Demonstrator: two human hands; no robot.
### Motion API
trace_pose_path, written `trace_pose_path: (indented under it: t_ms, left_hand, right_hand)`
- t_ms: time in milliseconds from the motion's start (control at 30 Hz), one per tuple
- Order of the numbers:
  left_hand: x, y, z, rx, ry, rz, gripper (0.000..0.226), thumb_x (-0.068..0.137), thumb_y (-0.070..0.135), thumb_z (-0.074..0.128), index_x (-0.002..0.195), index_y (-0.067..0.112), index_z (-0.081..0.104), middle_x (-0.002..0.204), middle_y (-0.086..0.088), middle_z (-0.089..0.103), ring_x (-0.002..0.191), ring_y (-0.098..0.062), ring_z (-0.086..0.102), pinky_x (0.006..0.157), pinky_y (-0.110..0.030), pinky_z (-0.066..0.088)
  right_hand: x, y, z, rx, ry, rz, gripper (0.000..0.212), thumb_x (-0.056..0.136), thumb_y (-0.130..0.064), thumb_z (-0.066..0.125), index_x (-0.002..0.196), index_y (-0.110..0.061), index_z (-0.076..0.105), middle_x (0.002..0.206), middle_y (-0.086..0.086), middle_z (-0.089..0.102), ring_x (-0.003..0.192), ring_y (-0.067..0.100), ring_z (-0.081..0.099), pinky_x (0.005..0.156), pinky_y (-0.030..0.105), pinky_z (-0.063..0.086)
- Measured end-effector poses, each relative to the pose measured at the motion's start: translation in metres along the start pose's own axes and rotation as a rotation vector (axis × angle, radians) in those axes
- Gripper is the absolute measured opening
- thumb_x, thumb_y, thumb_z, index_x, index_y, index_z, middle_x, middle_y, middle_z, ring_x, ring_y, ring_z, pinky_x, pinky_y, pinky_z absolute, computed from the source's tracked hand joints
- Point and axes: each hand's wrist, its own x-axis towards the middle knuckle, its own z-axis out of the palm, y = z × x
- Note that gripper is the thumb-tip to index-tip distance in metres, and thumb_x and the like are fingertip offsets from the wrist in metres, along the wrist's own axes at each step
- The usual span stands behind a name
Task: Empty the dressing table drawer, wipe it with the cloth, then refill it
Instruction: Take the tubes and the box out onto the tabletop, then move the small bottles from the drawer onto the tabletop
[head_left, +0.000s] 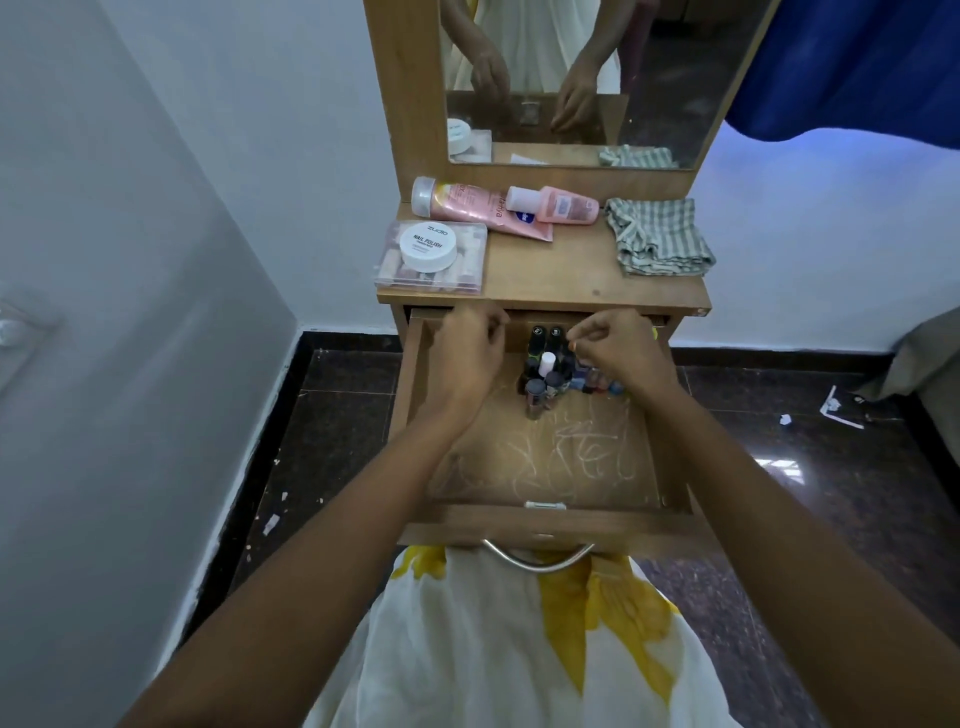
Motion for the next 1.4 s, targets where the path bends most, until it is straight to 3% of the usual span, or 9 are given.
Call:
trace_pose_path:
  t_ms: [133, 267, 400, 833, 1100, 1267, 1400]
  left_hand:
    - [-0.016, -0.008, 0.033, 0.077, -0.243, -0.068, 0.017, 0.086, 0.001, 0.056, 0.096, 0.006, 0.068, 0.093, -0.011, 0.069, 0.086, -0.024, 0.064, 0.068, -0.026, 0.044]
    - [-0.022, -0.012, 0.056, 0.07, -0.335, -0.123, 0.023, 0.082, 0.007, 0.064, 0.105, 0.005, 0.067, 0.102, -0.015, 0.068, 0.09, -0.028, 0.064, 0.07, -0.029, 0.044]
    - [-0.019, -0.014, 0.072, 0.059, -0.362, -0.143, 0.024, 0.079, 0.01, 0.068, 0.103, 0.007, 0.066, 0.101, -0.014, 0.065, 0.09, -0.028, 0.064, 0.077, -0.038, 0.053]
    - [-0.018, -0.011, 0.069, 0.0, -0.359, -0.156, 0.024, 0.078, 0.002, 0.067, 0.102, 0.003, 0.067, 0.099, -0.014, 0.068, 0.087, -0.025, 0.064, 0.08, -0.039, 0.054]
    - [-0.012, 0.002, 0.037, -0.035, -0.257, -0.117, 0.026, 0.073, -0.005, 0.068, 0.097, 0.003, 0.064, 0.09, -0.011, 0.068, 0.079, -0.02, 0.061, 0.069, -0.025, 0.045]
    - [-0.004, 0.02, 0.01, 0.017, -0.216, -0.01, 0.025, 0.076, 0.0, 0.069, 0.099, 0.005, 0.063, 0.098, -0.011, 0.068, 0.09, -0.025, 0.063, 0.081, -0.035, 0.052]
    - [0.012, 0.033, -0.008, -0.011, -0.183, 0.032, 0.025, 0.08, 0.0, 0.066, 0.104, 0.004, 0.061, 0.1, -0.011, 0.066, 0.091, -0.024, 0.062, 0.082, -0.032, 0.052]
  right_hand:
    - [-0.007, 0.018, 0.02, -0.121, -0.049, -0.027, 0.023, 0.084, 0.005, 0.053, 0.1, 0.0, 0.069, 0.1, 0.018, 0.069, 0.089, 0.022, 0.064, 0.082, 0.031, 0.051]
    - [-0.013, 0.027, 0.039, -0.223, -0.1, -0.073, 0.032, 0.083, -0.001, 0.059, 0.113, -0.011, 0.064, 0.119, 0.011, 0.062, 0.101, 0.024, 0.062, 0.086, 0.035, 0.053]
    - [-0.018, 0.03, 0.047, -0.336, -0.033, -0.113, 0.034, 0.086, -0.008, 0.059, 0.12, -0.014, 0.059, 0.127, 0.007, 0.053, 0.112, 0.026, 0.056, 0.086, 0.037, 0.049]
    - [-0.02, 0.033, 0.046, -0.29, -0.004, -0.164, 0.031, 0.084, -0.006, 0.059, 0.115, -0.008, 0.062, 0.118, 0.011, 0.059, 0.102, 0.027, 0.059, 0.08, 0.037, 0.05]
    - [-0.028, 0.02, 0.025, -0.215, 0.0, -0.172, 0.026, 0.08, -0.004, 0.064, 0.106, -0.003, 0.067, 0.111, 0.017, 0.061, 0.094, 0.028, 0.061, 0.083, 0.042, 0.052]
    - [-0.026, -0.004, 0.007, -0.161, 0.029, -0.191, 0.03, 0.079, -0.005, 0.067, 0.108, -0.002, 0.067, 0.105, 0.017, 0.068, 0.091, 0.028, 0.065, 0.083, 0.044, 0.054]
    - [-0.021, -0.028, -0.009, -0.156, 0.086, -0.255, 0.022, 0.079, -0.003, 0.066, 0.101, -0.003, 0.069, 0.095, 0.019, 0.068, 0.078, 0.023, 0.062, 0.077, 0.041, 0.056]
